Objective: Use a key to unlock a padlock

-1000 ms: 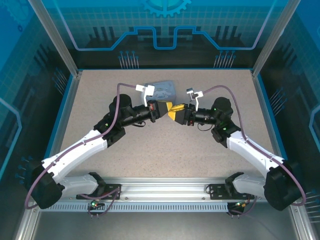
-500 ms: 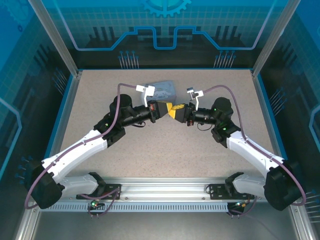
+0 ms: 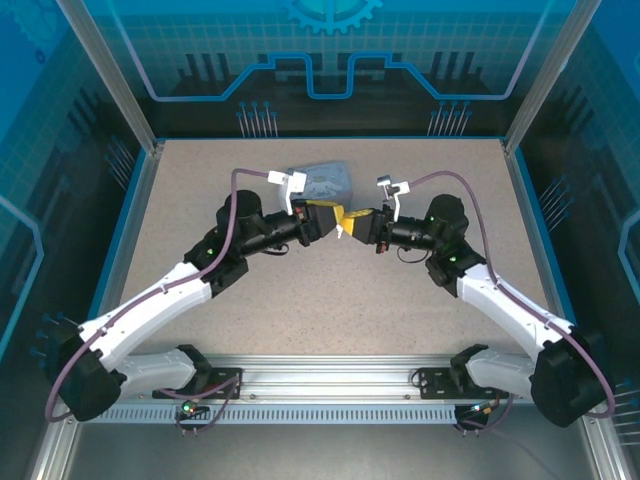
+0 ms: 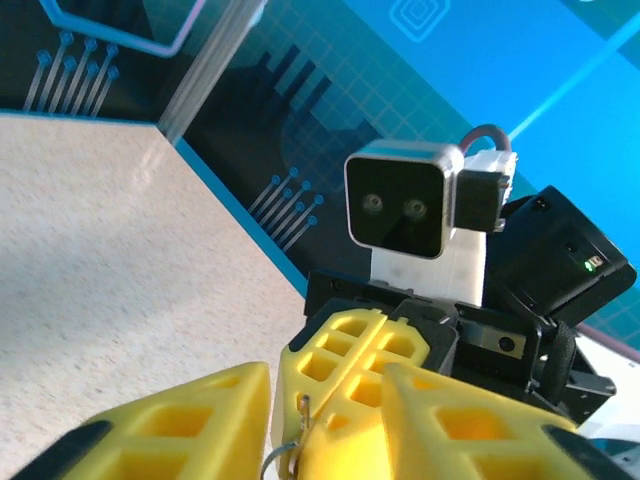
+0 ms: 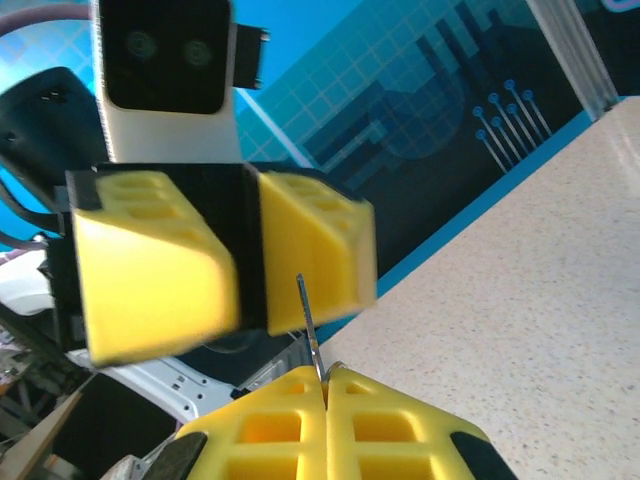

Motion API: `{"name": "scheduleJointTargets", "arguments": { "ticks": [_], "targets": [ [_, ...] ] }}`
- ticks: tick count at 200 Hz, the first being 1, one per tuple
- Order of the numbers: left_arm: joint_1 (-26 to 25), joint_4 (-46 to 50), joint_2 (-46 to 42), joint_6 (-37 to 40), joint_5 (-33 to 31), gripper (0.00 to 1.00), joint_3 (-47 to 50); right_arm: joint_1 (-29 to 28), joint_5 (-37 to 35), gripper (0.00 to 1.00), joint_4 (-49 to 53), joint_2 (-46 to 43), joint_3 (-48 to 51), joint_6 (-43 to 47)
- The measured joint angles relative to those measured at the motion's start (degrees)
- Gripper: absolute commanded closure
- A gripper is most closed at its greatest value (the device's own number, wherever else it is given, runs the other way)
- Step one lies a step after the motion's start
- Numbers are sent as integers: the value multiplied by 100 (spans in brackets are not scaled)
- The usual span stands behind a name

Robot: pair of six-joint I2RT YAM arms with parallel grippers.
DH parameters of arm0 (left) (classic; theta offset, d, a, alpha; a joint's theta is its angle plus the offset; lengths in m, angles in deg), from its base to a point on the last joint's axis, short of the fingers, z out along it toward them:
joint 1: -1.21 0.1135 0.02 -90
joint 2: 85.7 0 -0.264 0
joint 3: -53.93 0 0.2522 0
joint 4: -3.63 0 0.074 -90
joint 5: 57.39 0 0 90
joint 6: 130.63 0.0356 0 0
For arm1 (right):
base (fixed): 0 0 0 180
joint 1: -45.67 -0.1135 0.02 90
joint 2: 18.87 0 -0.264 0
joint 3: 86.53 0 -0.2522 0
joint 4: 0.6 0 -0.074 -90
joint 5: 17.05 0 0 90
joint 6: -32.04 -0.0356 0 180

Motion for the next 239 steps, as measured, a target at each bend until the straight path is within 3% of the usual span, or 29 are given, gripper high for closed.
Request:
{"name": "scheduleJointTargets", "arguments": {
  "ticks": [67,108,143,181,208,239],
  "targets": [
    [313,850,-671,138,-979,19,181,208,-601,100,2280,-90,-402,1471],
    [815,894,-544,-232,-1193,14,1139,219,-804,100,2728,981,-715,1626],
    [1110,896,17,-645,-1213,9,1576,219,-962,100,2844,2074,-1287,1611],
    [1611,905,540,-811,-1252,1,1521,232,-1139,100,3036,3355,-2540,1609],
    [2081,946,1261,-758,-1294,1,1049,334,-1178,100,3056,4183,-3322,1539],
    [2288,1034,2332,-601,-1255,1,101,529,-1193,100,3141,5104,-4188,1408]
  ]
}}
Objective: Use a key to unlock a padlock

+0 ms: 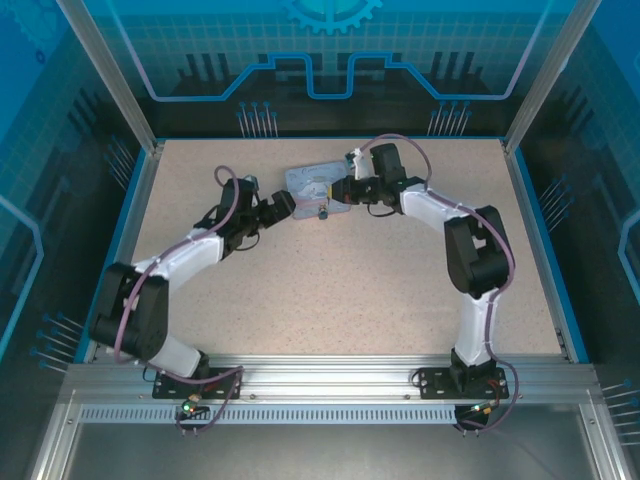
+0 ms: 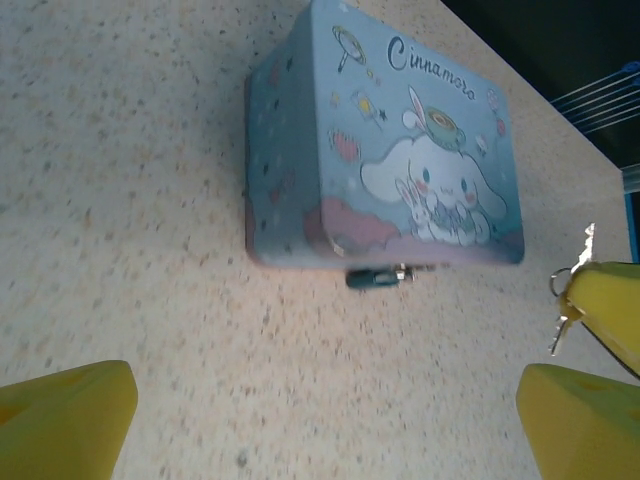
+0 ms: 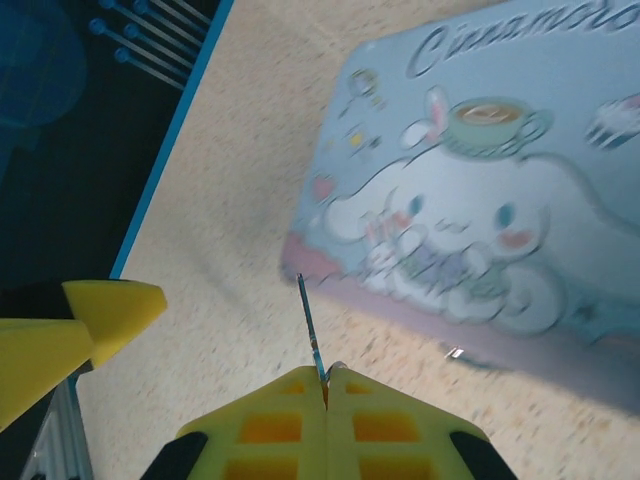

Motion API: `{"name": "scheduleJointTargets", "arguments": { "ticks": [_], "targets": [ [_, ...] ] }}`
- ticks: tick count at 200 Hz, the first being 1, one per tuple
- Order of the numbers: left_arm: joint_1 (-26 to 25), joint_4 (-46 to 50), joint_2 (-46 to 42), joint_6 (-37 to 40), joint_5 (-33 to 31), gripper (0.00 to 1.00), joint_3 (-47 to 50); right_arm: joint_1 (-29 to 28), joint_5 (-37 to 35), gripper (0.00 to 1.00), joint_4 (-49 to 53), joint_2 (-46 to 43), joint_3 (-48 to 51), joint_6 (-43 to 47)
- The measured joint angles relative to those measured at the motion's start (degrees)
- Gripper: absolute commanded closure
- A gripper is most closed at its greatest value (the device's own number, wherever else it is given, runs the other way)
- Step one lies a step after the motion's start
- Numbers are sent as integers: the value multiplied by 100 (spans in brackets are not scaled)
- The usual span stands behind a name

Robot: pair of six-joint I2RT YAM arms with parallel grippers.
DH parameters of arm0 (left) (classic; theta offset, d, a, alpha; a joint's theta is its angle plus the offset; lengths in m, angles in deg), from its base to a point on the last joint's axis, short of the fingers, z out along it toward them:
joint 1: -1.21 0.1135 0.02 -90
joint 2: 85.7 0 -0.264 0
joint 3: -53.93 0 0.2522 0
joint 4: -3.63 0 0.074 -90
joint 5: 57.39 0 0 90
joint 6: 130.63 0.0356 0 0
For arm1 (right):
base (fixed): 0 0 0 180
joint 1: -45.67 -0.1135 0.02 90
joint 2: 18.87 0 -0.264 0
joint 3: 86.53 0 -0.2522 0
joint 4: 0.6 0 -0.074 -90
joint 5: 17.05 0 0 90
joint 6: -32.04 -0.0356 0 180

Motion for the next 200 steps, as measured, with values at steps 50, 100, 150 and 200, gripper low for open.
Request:
{"name": "scheduleJointTargets", "arguments": {
  "ticks": [50,100,150,200],
  "targets": [
    [39,361,1388,197,-66,1,-1401,151,-17,100,273,811,-981,-144],
    [39,671,2138,205,-111,1,-1928,227,-24,100,509,1158,-1362,-238],
    [39,822,2284,205,-149,3,-1952,221,-177,100,990,1314,-1652,-157],
    [37,800,2291,181,-131,7,-1945,214,-278,100,1147,1311,-1692,-15]
  ]
}}
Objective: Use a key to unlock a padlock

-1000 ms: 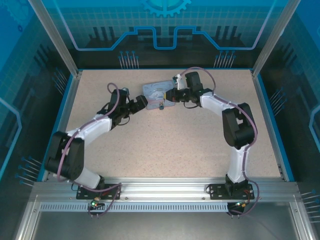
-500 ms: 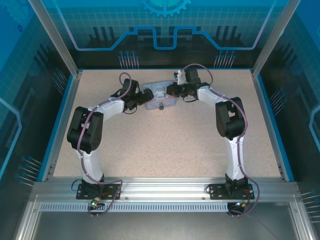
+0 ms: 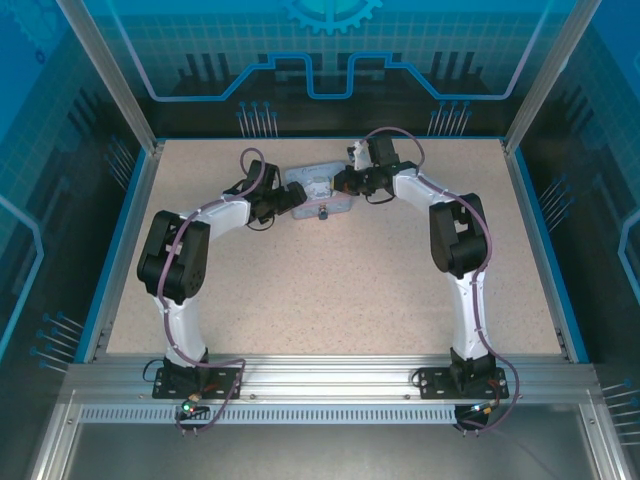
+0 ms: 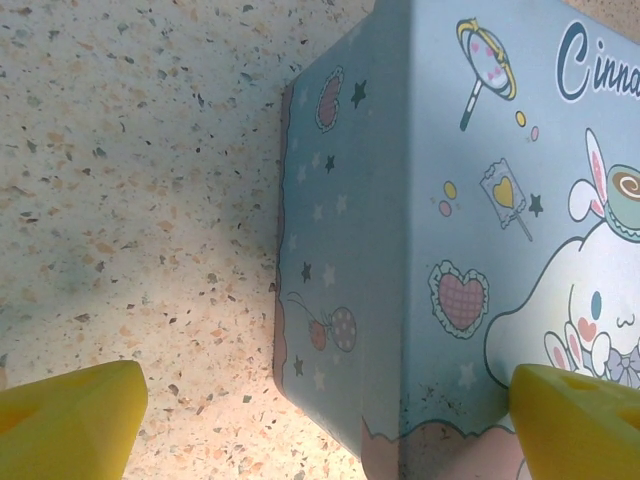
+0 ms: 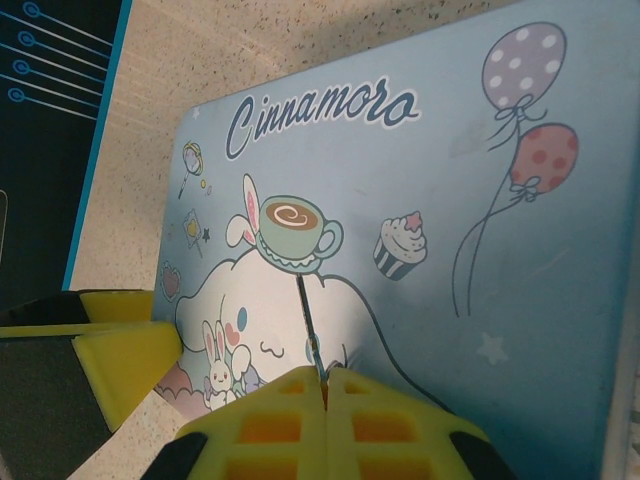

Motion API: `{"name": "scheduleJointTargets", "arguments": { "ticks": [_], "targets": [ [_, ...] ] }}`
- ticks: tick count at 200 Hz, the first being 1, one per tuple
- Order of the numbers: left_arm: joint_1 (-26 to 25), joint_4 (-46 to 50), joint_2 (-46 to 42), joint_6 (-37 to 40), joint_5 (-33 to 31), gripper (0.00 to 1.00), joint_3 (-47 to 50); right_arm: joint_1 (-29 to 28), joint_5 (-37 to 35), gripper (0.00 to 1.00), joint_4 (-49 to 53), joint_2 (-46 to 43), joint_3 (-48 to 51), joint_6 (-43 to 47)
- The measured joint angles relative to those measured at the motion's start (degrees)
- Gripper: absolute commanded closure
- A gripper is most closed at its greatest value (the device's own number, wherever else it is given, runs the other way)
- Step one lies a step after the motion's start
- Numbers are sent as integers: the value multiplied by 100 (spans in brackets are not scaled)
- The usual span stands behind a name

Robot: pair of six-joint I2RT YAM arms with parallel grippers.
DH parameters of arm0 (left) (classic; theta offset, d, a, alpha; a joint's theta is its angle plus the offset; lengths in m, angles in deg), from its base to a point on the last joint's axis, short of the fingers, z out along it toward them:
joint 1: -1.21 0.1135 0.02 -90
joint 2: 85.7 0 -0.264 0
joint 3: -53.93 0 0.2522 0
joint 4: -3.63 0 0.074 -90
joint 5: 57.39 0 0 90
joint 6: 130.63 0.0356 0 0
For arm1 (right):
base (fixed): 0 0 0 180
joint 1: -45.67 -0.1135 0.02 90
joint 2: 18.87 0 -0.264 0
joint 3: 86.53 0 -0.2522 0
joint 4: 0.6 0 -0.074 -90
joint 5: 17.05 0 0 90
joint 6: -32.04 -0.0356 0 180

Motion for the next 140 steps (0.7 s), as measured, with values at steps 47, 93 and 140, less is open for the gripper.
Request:
{"name": "scheduleJointTargets", "arguments": {
  "ticks": [47,93,140],
  "targets": [
    [-81,-315,-96,-42,-44,8,271,-26,-24,100,-203,-190,363,68],
    [-269,-656,-466,-227,-151,9,883,-76,-22,100,-468,-640,1106,83],
    [-625,-822,-997,-533,-459,9,1576,-168,-22,100,-756,-1152,1921,81]
  ]
}}
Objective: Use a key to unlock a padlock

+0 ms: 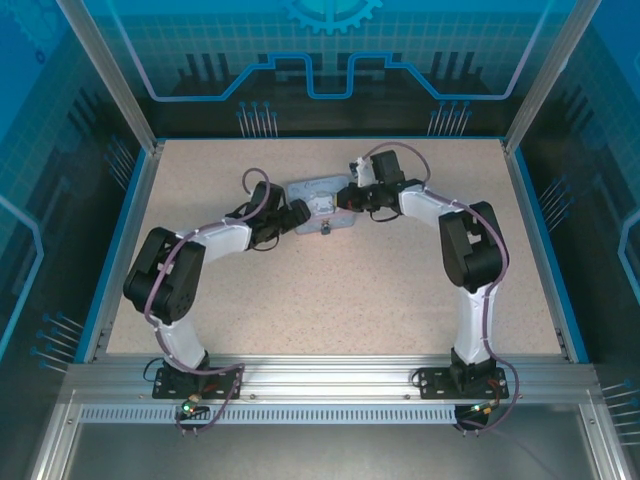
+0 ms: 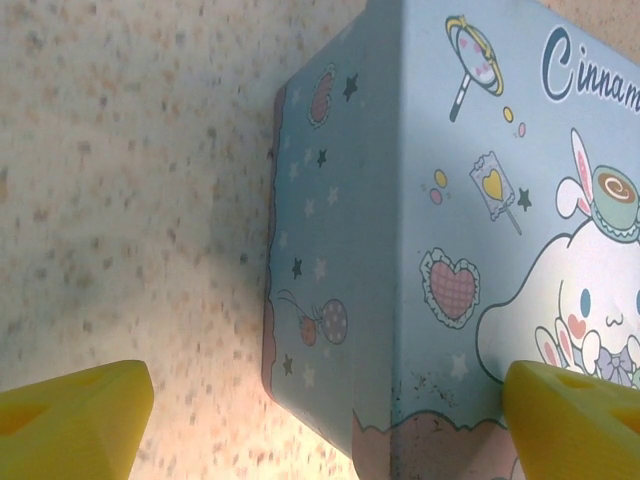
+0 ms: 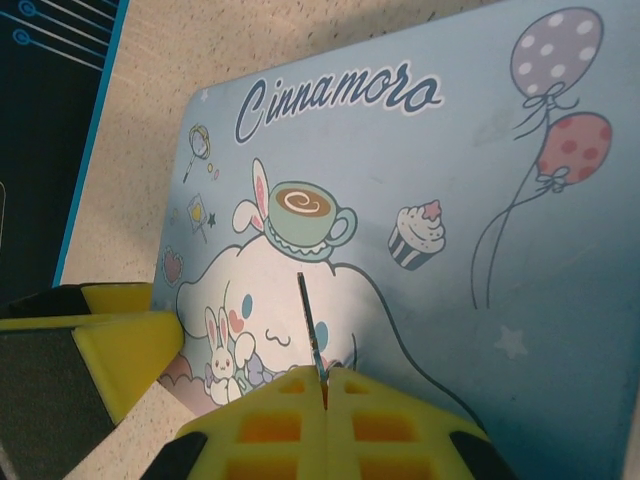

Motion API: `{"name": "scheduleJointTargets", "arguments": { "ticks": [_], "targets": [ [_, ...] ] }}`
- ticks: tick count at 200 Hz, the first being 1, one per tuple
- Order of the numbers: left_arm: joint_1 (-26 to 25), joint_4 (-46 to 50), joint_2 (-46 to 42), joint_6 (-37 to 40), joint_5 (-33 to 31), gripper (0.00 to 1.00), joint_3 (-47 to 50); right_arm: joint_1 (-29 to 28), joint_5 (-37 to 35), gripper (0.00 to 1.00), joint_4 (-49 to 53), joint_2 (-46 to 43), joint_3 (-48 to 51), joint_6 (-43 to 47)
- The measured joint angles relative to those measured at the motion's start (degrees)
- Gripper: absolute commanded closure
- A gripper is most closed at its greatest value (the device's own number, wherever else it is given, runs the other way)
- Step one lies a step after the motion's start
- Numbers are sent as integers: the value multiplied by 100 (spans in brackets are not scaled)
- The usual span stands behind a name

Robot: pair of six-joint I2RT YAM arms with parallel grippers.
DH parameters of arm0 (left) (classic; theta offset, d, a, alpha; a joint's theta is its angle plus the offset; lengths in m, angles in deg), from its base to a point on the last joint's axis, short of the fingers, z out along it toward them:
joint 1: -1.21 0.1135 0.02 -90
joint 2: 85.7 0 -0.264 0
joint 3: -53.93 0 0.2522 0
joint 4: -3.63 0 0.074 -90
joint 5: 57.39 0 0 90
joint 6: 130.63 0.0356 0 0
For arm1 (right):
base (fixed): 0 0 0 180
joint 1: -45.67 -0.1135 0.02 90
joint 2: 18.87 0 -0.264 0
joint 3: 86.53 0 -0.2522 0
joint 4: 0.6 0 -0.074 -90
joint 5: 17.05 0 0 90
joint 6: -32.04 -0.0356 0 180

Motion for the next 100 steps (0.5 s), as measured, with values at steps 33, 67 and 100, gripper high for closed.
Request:
{"name": "scheduleJointTargets", "arguments": {
  "ticks": [33,67,100],
  "targets": [
    [-289,-59,-503,-256,-205,9,599,-153,-24,100,-129,-459,658,-4],
    [-452,-236,-957,-566,-275,9,1189,-387,-44,100,-302,-905,1294,-109],
    [-529,-269,-1248,-721,-317,9,1493,-649,-63,100,-435,-1202,1714,-238]
  ]
}}
